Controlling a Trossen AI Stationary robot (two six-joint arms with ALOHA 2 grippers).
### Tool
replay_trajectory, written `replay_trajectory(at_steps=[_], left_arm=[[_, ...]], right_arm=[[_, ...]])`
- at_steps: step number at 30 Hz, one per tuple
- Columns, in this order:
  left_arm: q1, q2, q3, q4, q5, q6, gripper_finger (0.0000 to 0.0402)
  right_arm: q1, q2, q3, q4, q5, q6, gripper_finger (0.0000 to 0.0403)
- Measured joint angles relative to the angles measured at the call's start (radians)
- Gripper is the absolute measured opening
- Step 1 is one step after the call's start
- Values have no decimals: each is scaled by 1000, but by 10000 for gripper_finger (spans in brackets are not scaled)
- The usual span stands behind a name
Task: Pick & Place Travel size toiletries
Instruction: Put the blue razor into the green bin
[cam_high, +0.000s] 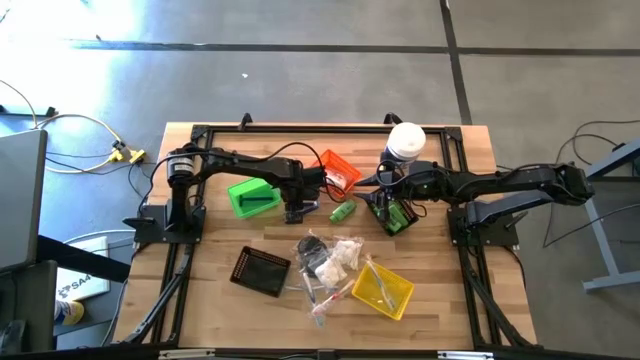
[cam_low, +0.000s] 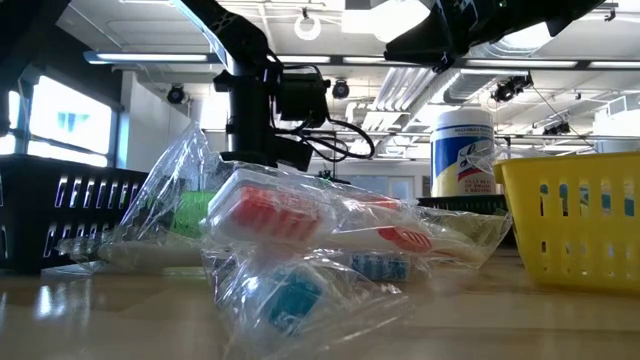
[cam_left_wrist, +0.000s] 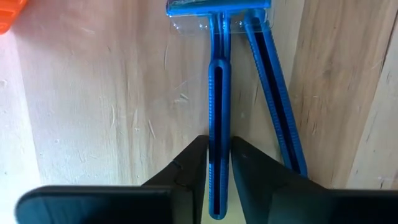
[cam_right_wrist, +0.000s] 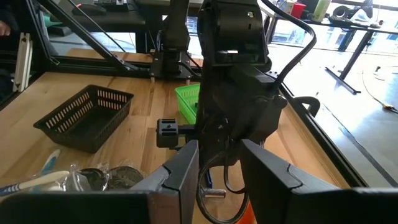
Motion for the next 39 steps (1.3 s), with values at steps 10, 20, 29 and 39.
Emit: replay_trajectory(at_steps=[10,20,29,39], left_arm=[[0,0,0,0,-1,-8,34],[0,0,0,14,2,-9,32],[0,-102,-1,-3,6,-28,31],[1,-327,1,-135,-7,-124,31]], right_arm=[[1,0,0,0,0,0,111],[1,0,0,0,0,0,111],[1,0,0,-6,0,-7,111],[1,0,0,-8,0,-7,111]])
